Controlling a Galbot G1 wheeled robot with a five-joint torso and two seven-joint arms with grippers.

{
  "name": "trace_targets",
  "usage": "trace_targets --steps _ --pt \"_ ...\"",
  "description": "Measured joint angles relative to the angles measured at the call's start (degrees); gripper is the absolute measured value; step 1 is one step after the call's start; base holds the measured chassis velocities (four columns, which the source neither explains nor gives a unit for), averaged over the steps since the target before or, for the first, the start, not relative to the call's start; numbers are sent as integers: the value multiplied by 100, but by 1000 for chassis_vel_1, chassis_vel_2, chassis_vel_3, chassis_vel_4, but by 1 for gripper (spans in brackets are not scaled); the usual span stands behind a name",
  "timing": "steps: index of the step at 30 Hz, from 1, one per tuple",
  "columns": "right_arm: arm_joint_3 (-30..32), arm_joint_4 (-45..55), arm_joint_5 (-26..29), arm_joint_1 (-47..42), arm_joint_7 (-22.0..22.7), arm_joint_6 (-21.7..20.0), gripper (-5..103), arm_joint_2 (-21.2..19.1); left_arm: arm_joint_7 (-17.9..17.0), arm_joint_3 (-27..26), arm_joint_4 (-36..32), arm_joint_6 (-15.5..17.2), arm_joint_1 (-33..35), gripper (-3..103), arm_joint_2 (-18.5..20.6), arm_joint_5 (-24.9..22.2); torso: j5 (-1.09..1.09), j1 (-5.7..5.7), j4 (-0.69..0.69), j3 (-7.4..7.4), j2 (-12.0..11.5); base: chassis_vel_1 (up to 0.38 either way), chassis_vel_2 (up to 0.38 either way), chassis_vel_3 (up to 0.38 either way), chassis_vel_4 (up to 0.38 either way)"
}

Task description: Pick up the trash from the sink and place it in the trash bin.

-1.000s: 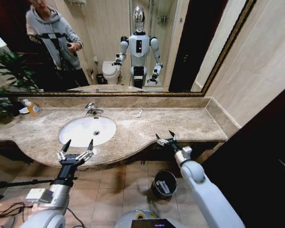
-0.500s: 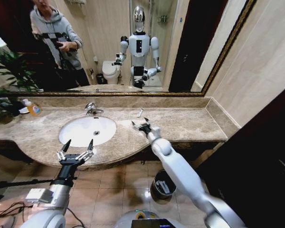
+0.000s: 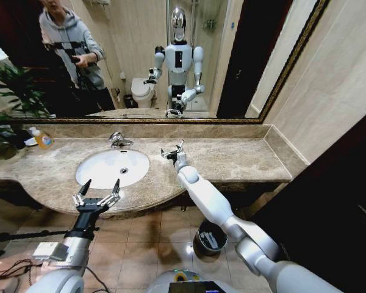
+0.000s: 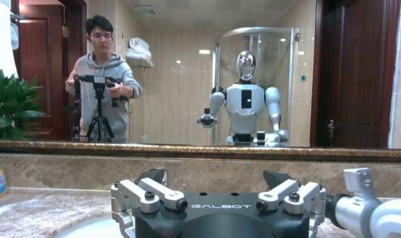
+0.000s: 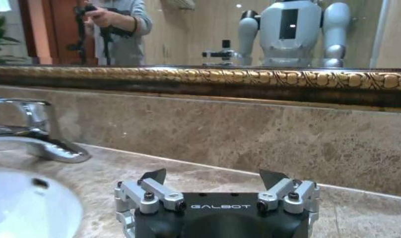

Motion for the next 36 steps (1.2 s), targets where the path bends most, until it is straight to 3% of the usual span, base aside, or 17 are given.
trace_targets --steps 7,18,36 --pt "345 -999 -256 363 -237 233 91 319 1 0 0 0 0 100 0 0 1 0 1 -1 0 0 0 0 0" --pt "883 -1129 -364 200 -237 246 91 91 0 0 0 0 0 100 0 0 1 0 -2 0 1 0 0 0 0" --pt "893 -1330 -390 283 -361 193 88 293 0 0 0 0 0 100 0 0 0 0 0 0 1 0 0 0 0"
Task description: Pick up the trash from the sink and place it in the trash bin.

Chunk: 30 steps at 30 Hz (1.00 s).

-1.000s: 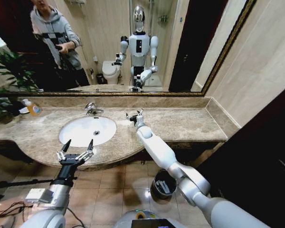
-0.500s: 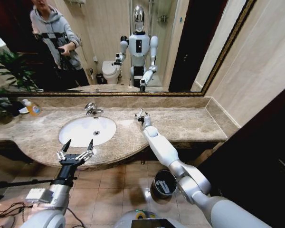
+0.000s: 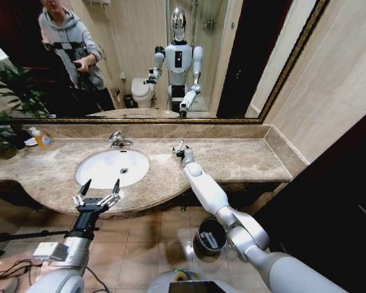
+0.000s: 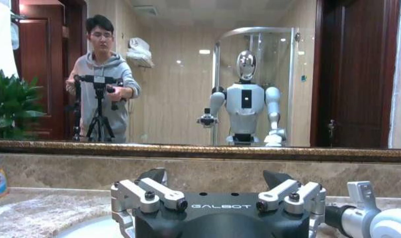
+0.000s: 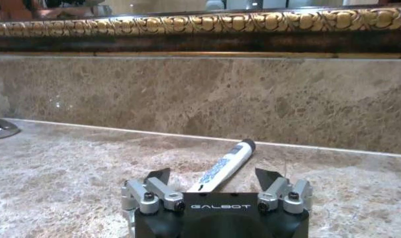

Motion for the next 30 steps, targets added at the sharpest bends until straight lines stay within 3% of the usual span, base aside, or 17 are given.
trace_targets --steps 3,6,7,14,15,17,19,20,30 --pt "28 -54 -34 16 -33 13 79 20 0 0 0 0 0 100 0 0 0 0 0 0 0 0 0 0 0" --pt "38 -94 -61 28 -76 19 57 22 0 0 0 0 0 100 0 0 0 0 0 0 0 0 0 0 0" --pt "38 -94 -61 28 -76 19 57 22 0 0 0 0 0 100 0 0 0 0 0 0 0 0 0 0 0" --pt "80 -130 -129 21 -90 24 24 29 0 0 0 0 0 100 0 0 0 0 0 0 0 0 0 0 0" --pt "80 -130 -129 21 -90 24 24 29 0 0 0 0 0 100 0 0 0 0 0 0 0 0 0 0 0" --pt "78 -130 -137 8 -90 25 14 29 0 0 0 0 0 100 0 0 0 0 0 0 0 0 0 0 0" --pt "78 -129 -137 5 -90 25 14 25 0 0 0 0 0 100 0 0 0 0 0 0 0 0 0 0 0" --pt "84 -128 -137 4 -90 26 4 20 0 0 0 0 0 100 0 0 0 0 0 0 0 0 0 0 0" --pt "85 -17 -83 -58 -75 12 0 -48 0 0 0 0 0 100 0 0 1 0 0 0 0 0 0 0 0"
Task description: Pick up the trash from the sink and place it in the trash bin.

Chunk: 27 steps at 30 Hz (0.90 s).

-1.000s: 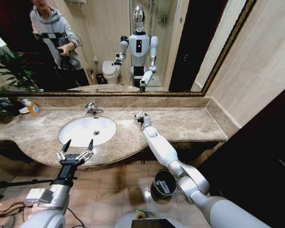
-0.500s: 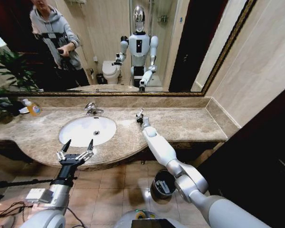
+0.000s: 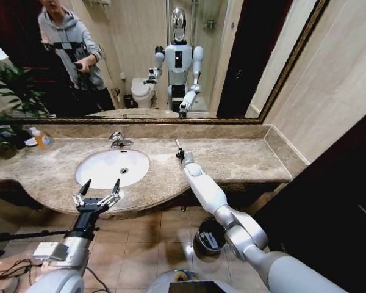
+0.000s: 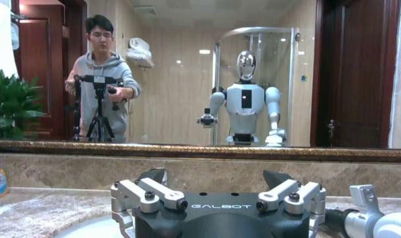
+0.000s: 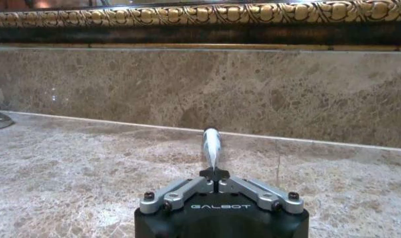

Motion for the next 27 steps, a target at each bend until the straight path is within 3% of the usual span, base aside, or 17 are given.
trace_targets --steps 7,11,15,16,19,27 --pt "-41 594 314 -274 100 -243 0 -268 0 0 0 0 0 100 0 0 0 0 1 0 0 0 0 0 0" --pt "-126 1314 619 -612 187 -412 0 -712 0 0 0 0 0 100 0 0 2 0 1 0 0 0 0 0 0" --pt "-133 2200 889 -1057 275 -488 0 -1403 1 0 0 0 0 100 0 0 3 0 0 0 0 0 0 0 0" --pt "-133 2200 889 -1057 275 -488 0 -1403 1 0 0 0 0 100 0 0 3 0 0 0 0 0 0 0 0" --pt "61 2874 963 -1479 293 -483 0 -1975 0 0 0 0 0 100 0 0 1 0 0 0 0 0 0 0 0" --pt "759 4256 1203 -2823 256 -391 0 -2769 2 0 0 0 0 100 0 0 3 0 0 -1 0 0 0 0 0"
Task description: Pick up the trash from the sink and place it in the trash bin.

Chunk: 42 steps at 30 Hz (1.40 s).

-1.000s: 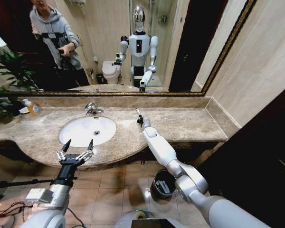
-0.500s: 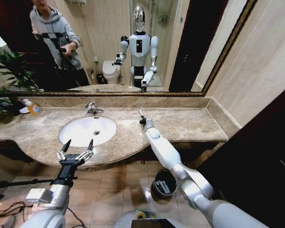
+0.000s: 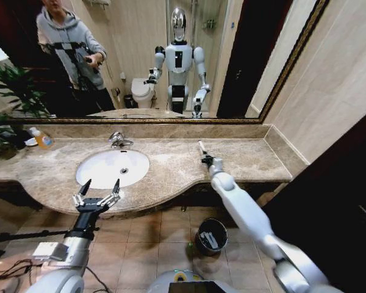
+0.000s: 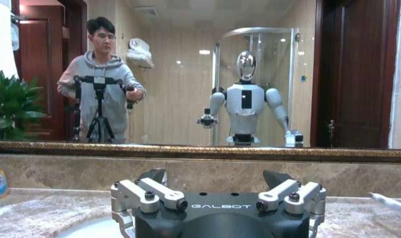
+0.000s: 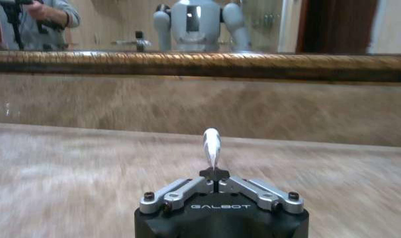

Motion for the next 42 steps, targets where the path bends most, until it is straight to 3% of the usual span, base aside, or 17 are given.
trace_targets --steps 3,9,15,25,28,32,34,39,42 --pt "514 747 27 -927 -23 97 0 -338 -2 0 0 0 -1 100 1 0 0 -1 -2 0 0 0 0 0 0" --pt "1338 1548 11 -1984 -123 232 0 -456 -2 -1 0 0 0 100 1 0 -1 -1 -1 0 0 0 0 0 0" --pt "1917 1993 -206 -2941 -251 455 0 -223 -2 0 0 0 0 100 1 1 -2 -1 -2 0 1 0 0 0 0" --pt "2035 2032 -719 -3668 -423 953 0 220 -2 0 1 0 0 100 1 0 -4 1 -1 1 0 0 0 0 0" --pt "2099 2032 -1212 -4294 -561 1560 0 587 -2 0 0 0 0 100 0 0 -4 0 -1 0 1 0 0 0 0" --pt "2101 1874 -1484 -4673 -661 1964 0 850 -3 0 0 0 0 100 0 0 -4 0 -1 0 0 0 0 0 0" --pt "2085 1559 -1672 -4930 -735 2370 0 1068 -3 0 1 0 0 100 1 0 -3 0 -2 0 1 0 0 0 0" --pt "2054 961 -1906 -5179 -817 2924 0 1214 -2 0 0 0 0 100 0 0 -3 0 -1 0 1 0 0 0 0" --pt "2026 625 -1955 -5162 -867 3049 0 1204 -2 0 1 0 0 100 0 0 -3 0 -1 1 1 0 0 0 0"
